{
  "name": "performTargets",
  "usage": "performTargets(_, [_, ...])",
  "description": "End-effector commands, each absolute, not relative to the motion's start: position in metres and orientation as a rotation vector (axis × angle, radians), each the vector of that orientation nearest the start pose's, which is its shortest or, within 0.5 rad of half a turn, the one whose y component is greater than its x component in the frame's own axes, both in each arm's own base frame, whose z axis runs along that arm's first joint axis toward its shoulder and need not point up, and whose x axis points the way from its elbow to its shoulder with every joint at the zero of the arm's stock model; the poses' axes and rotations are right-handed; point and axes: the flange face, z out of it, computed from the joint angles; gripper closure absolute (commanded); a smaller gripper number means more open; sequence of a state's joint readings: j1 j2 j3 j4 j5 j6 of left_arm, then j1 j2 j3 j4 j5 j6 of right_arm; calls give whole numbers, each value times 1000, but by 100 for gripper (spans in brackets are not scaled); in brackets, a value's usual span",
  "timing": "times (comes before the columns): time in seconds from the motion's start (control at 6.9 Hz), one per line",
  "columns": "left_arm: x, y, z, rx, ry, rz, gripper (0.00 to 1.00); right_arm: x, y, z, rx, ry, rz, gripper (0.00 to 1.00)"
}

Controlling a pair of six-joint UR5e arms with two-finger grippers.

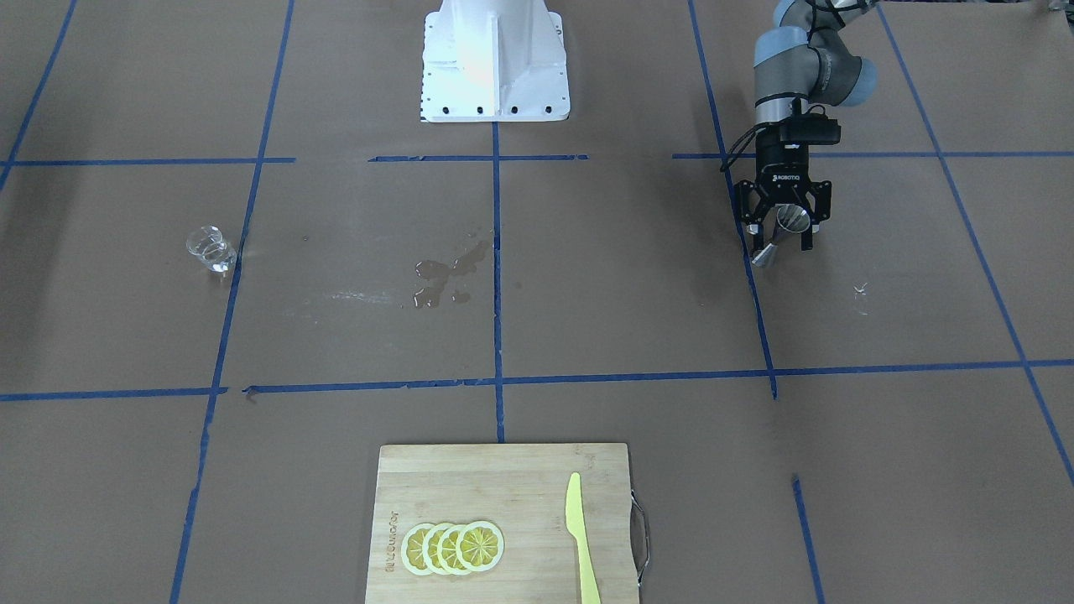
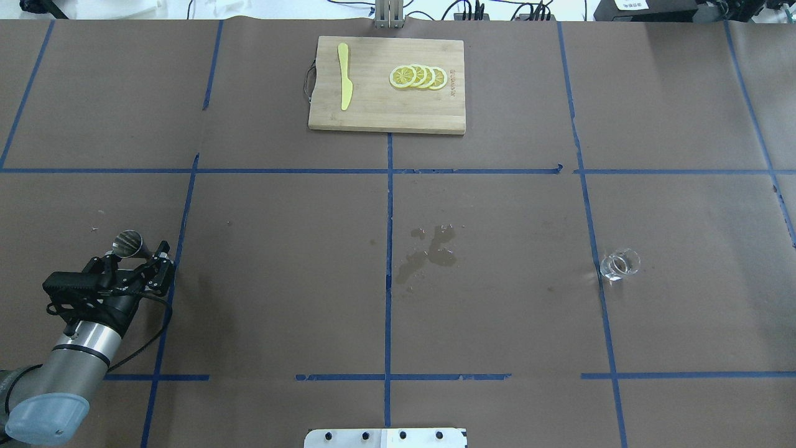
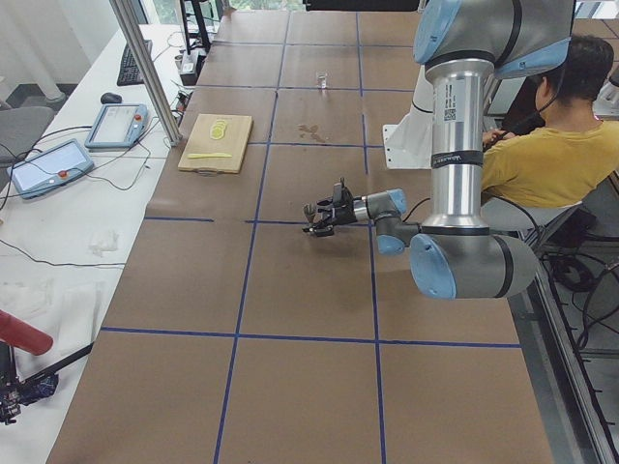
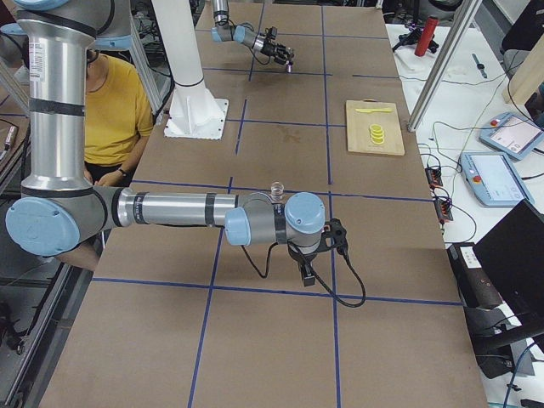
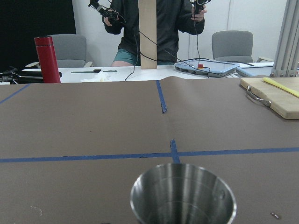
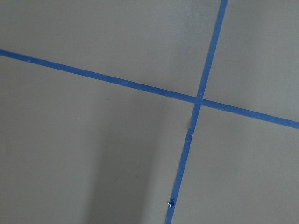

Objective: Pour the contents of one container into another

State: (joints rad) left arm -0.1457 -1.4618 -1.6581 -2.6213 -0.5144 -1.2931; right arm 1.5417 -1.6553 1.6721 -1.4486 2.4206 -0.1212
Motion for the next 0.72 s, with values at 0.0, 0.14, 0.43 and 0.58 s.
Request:
performTargets(0.0, [402, -281, 534, 1125, 702, -429, 28, 45, -466, 631, 170, -841, -200, 0])
performTargets(0.14, [402, -281, 535, 1125, 699, -427, 28, 45, -466, 631, 170, -841, -200, 0])
performTargets(0.43, [402, -281, 536, 1124, 697, -424, 32, 45, -466, 630, 172, -841, -201, 0])
performTargets(0.58, [402, -281, 537, 1124, 696, -423, 34, 45, -466, 630, 172, -841, -201, 0])
